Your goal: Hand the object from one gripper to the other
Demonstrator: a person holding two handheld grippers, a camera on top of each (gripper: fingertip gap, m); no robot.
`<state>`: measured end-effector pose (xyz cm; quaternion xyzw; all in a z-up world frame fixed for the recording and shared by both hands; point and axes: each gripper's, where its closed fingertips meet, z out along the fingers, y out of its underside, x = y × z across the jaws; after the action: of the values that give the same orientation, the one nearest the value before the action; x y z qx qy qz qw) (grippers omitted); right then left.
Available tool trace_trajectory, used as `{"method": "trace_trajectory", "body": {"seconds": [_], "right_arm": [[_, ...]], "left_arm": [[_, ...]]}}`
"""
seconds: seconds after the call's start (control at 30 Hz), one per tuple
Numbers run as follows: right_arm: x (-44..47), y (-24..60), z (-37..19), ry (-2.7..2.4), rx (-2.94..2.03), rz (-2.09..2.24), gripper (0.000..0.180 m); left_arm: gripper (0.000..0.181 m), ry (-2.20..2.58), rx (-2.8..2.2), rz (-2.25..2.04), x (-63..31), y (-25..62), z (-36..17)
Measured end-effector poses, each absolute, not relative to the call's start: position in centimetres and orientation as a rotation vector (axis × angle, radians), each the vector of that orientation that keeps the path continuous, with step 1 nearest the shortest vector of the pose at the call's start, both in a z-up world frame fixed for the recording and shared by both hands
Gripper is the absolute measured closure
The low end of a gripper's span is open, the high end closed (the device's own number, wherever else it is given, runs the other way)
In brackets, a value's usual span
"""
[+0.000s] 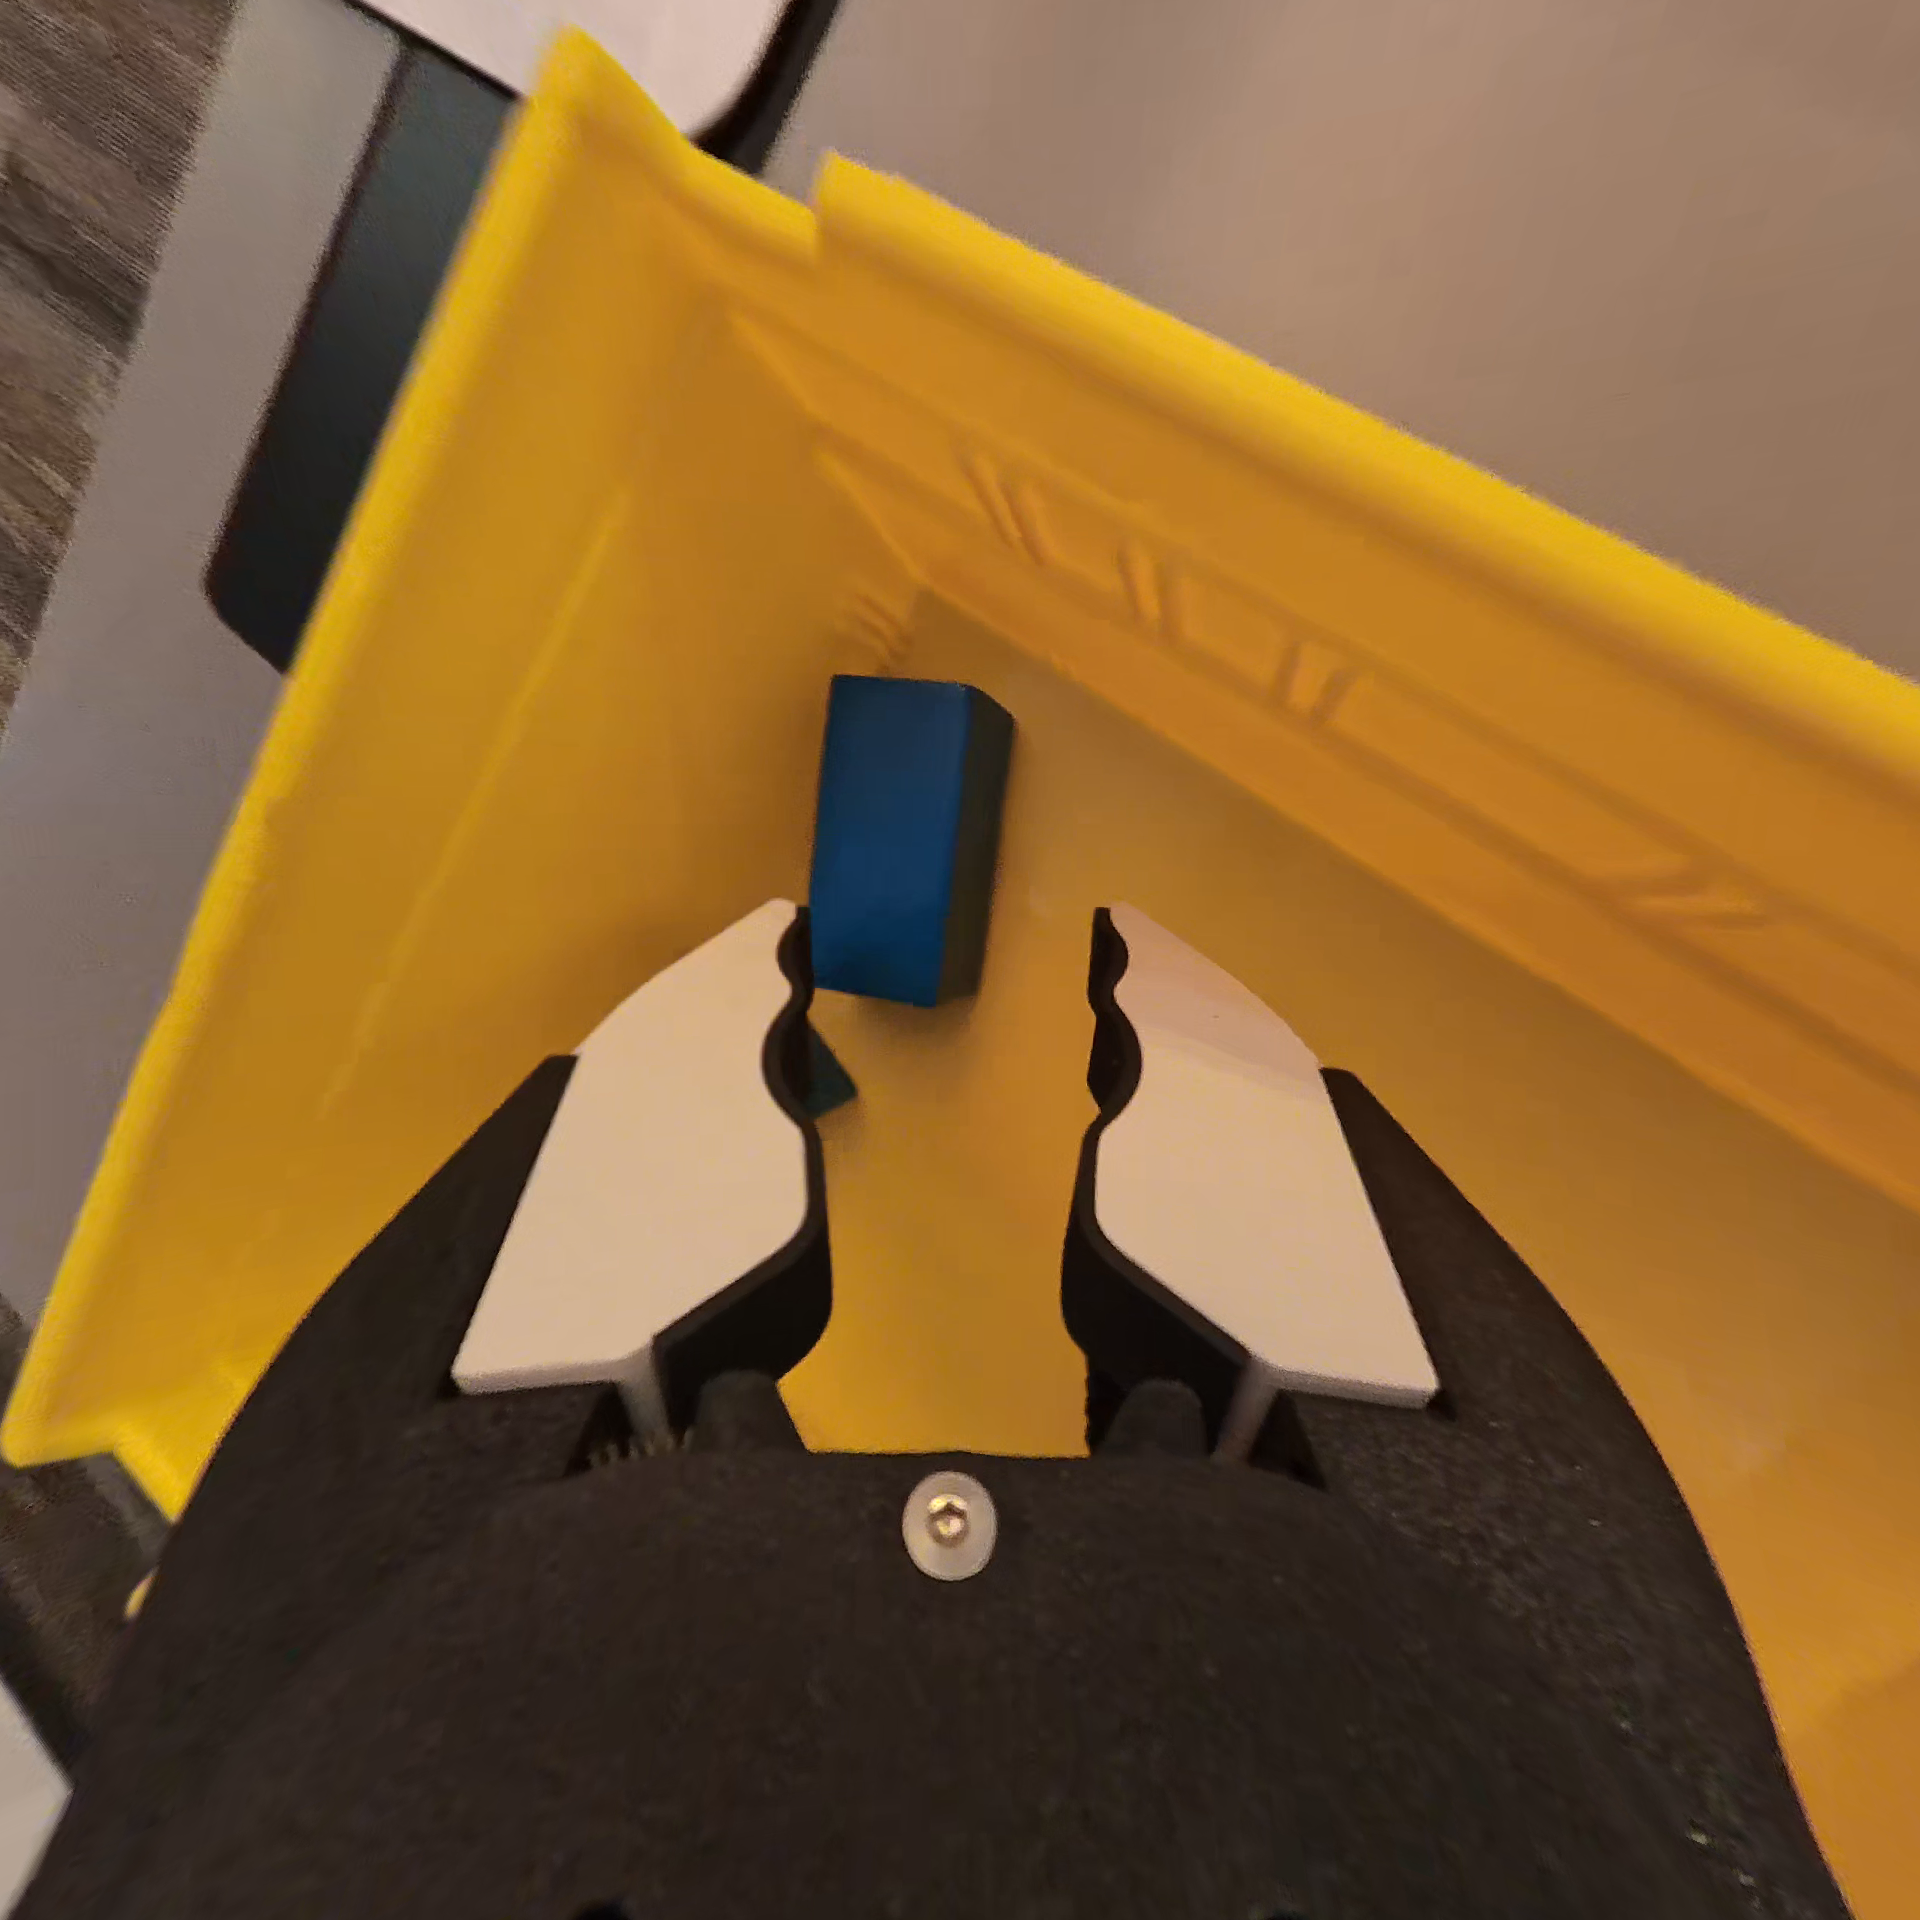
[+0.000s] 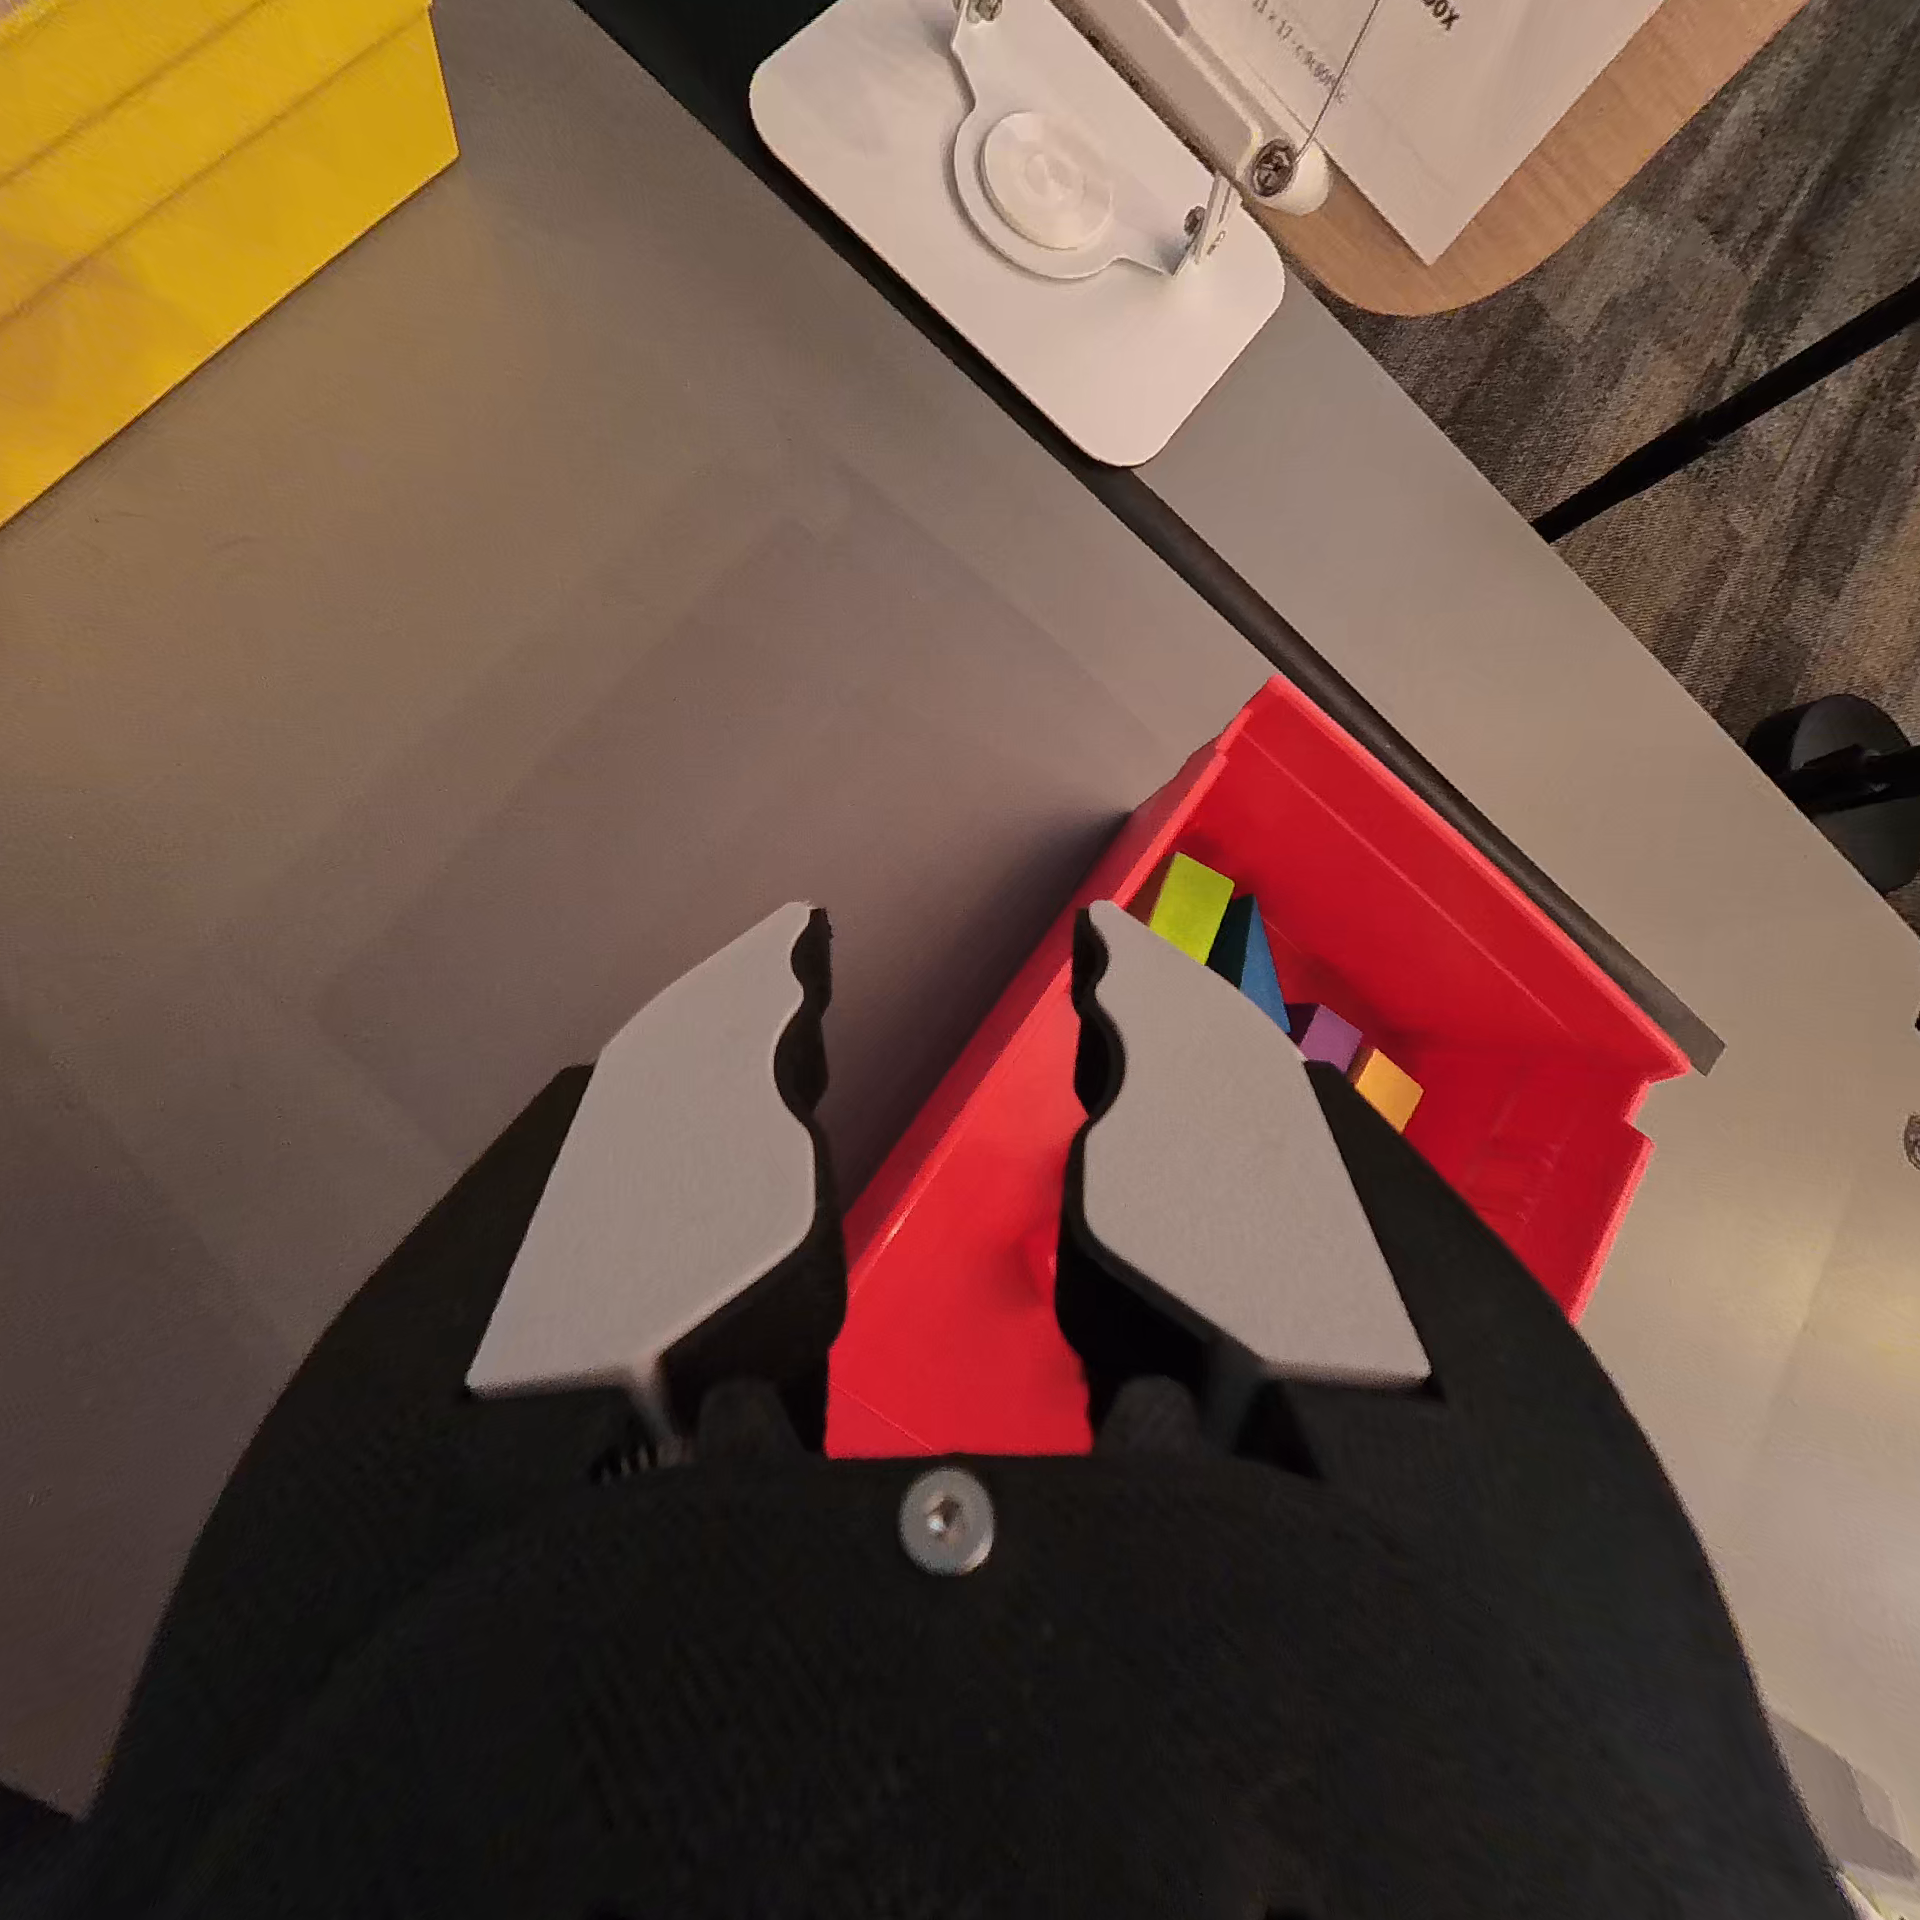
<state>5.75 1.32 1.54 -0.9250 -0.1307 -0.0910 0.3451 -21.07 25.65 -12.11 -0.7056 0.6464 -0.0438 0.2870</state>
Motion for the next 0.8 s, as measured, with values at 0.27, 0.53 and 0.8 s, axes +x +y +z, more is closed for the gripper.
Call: {"method": "trace_trajectory", "body": {"seconds": [0.27,0.53,0.8], "right_arm": [[5.8,1.2,1.1,-0.357,-2.423,-0.248,0.134],[5.6,1.1,0.7,-0.389,-2.44,-0.267,0.134],[5.3,1.2,0.3,-0.41,-2.452,-0.265,0.134]], "left_arm": [[0.134,1.636,-1.987,-0.155,-20.6,27.2,-14.0],[0.144,1.634,-2.04,-0.166,-21.3,27.0,-14.5],[0.146,1.62,-2.061,-0.193,-22.4,26.3,-13.0]]}}
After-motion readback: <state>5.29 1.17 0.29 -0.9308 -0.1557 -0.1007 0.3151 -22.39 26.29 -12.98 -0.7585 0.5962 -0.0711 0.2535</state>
